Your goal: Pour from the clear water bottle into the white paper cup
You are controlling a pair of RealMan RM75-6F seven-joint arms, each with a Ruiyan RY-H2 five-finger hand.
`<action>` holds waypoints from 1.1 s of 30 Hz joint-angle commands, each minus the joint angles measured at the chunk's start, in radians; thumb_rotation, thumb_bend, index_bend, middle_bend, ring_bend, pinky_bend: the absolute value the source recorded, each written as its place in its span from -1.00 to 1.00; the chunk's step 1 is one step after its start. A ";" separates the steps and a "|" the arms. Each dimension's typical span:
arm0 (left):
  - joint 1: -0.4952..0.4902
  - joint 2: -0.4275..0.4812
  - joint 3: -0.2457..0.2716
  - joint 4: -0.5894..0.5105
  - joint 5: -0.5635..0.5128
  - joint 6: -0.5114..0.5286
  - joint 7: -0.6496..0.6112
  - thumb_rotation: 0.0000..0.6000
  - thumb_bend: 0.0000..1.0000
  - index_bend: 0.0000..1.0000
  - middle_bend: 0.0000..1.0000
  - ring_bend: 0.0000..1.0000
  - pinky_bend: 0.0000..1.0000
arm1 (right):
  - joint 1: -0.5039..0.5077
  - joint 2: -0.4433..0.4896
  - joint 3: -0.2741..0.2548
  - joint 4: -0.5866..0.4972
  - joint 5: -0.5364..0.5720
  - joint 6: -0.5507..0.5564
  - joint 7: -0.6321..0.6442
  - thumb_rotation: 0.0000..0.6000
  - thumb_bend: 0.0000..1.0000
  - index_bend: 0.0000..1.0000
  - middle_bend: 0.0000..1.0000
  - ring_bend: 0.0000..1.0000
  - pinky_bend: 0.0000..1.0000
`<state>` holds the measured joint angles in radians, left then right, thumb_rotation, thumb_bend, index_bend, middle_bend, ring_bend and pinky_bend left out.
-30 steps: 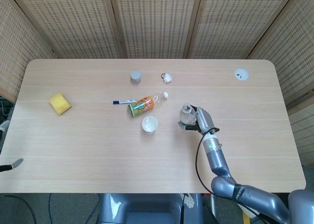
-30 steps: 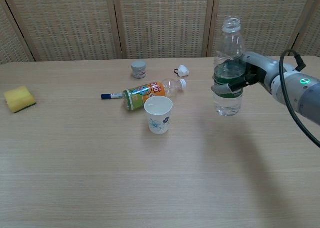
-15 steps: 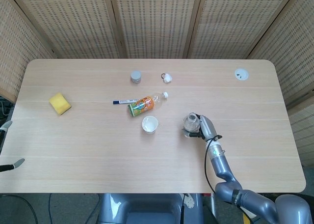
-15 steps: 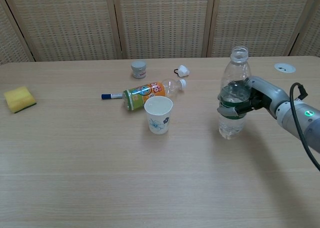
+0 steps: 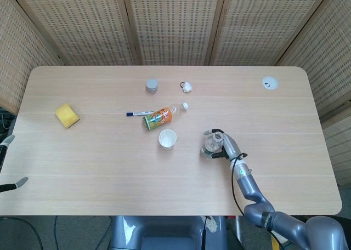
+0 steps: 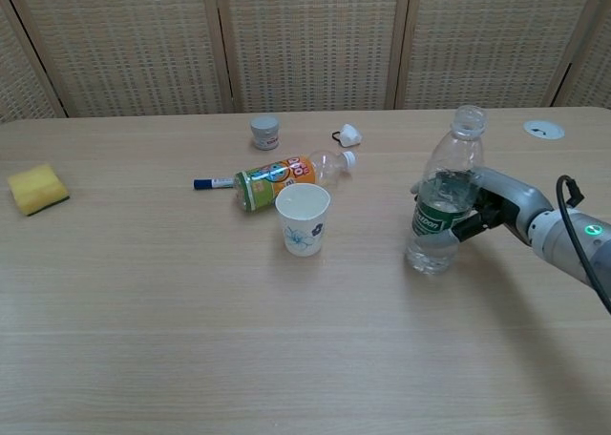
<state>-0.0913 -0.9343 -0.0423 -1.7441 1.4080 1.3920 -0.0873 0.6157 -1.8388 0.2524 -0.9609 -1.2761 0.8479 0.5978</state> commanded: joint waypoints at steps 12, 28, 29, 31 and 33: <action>0.005 -0.002 0.003 -0.004 0.010 0.013 0.008 1.00 -0.92 -1.00 -1.00 -1.00 -1.00 | -0.032 0.247 -0.076 -0.226 -0.026 -0.033 -0.181 1.00 -1.00 -1.00 -1.00 -1.00 -1.00; 0.036 0.008 0.020 -0.013 0.068 0.077 -0.007 1.00 -0.92 -1.00 -1.00 -1.00 -1.00 | -0.229 0.485 -0.167 -0.467 -0.159 0.361 -0.497 1.00 -1.00 -1.00 -1.00 -1.00 -1.00; 0.037 0.007 0.020 -0.014 0.069 0.078 -0.006 1.00 -0.92 -1.00 -1.00 -1.00 -1.00 | -0.239 0.489 -0.171 -0.470 -0.169 0.383 -0.509 1.00 -1.00 -1.00 -1.00 -1.00 -1.00; 0.038 0.005 0.020 -0.014 0.072 0.082 0.001 1.00 -0.92 -1.00 -1.00 -1.00 -1.00 | -0.262 0.494 -0.178 -0.472 -0.195 0.441 -0.537 1.00 -1.00 -1.00 -1.00 -1.00 -1.00; 0.040 0.001 0.022 -0.015 0.075 0.086 0.012 1.00 -0.92 -1.00 -1.00 -1.00 -1.00 | -0.291 0.495 -0.187 -0.462 -0.227 0.511 -0.572 1.00 -1.00 -1.00 -1.00 -1.00 -1.00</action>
<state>-0.0524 -0.9320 -0.0212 -1.7586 1.4815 1.4762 -0.0778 0.3673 -1.3567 0.0834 -1.4202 -1.4587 1.2861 0.0752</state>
